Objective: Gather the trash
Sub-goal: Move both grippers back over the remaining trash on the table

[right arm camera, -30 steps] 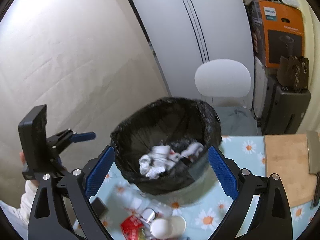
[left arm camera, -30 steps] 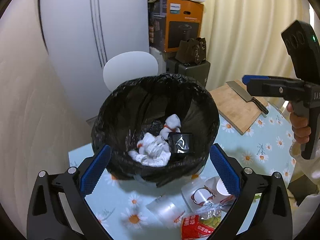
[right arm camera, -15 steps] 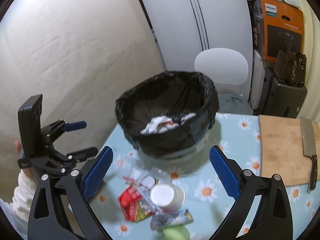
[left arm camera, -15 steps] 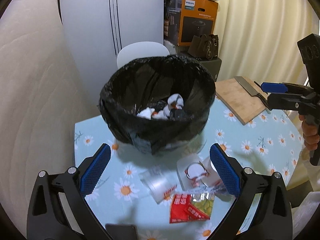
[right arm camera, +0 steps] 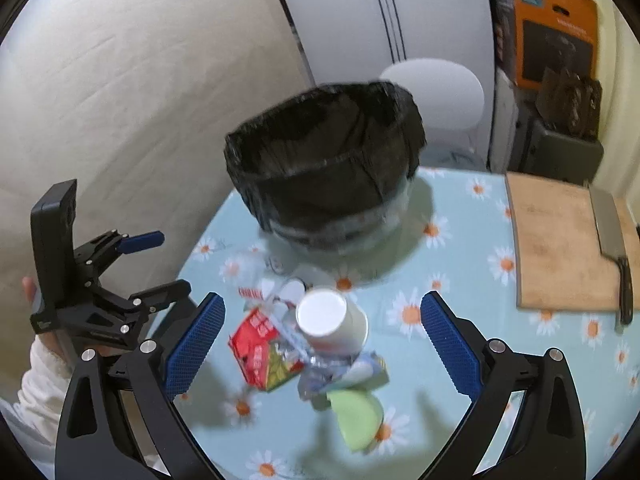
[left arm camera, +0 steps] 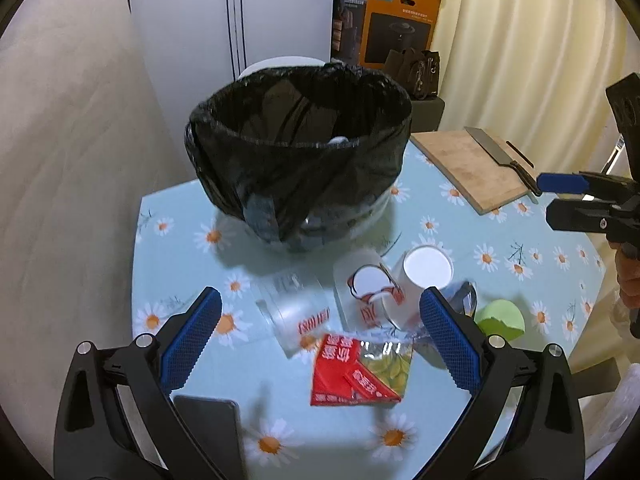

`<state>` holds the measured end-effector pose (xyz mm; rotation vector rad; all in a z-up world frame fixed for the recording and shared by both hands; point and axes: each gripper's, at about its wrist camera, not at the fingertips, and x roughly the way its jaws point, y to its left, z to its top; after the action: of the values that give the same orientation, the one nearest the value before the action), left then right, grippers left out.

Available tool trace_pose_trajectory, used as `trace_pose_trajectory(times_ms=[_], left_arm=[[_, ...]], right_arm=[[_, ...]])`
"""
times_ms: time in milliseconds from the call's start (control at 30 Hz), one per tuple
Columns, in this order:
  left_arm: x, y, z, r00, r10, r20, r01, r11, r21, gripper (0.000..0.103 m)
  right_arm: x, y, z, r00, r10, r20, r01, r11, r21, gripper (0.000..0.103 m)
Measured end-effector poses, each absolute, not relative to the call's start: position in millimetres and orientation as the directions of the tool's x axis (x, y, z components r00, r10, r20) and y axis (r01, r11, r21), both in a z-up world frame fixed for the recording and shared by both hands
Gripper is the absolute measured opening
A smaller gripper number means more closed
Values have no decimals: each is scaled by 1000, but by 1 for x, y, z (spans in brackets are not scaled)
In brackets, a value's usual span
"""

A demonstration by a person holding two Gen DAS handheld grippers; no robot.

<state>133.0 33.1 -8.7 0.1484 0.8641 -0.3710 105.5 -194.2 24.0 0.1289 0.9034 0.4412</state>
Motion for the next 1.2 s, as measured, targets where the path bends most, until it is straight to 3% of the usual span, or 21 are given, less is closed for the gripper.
trace_pose_trajectory(times_ms=[167,433,667,867,1200], left_arm=[[117,34,-16,599,-246,-762,324,945,-50,97],[88,41,-22,594,-300,-747,236,952,-195,97],[66,47,-28,593,-262,-761,130,964,-231,97],[46,52,-23,631,-179,-755,38,979,-201,97],[25,56,-20,636,-113,-764,-38,983,-177,97]], right_arm=[[91,-195,9,494,431,-755,-288,901,326,94],[60,-198,-4,516,425,-744,-249,905,344,94],[43,-204,-7,540,382,-750,-207,924,322,94],[31,-201,-8,495,441,-749,-251,898,362,94],[9,-199,-6,492,423,-761,-250,906,342,94]])
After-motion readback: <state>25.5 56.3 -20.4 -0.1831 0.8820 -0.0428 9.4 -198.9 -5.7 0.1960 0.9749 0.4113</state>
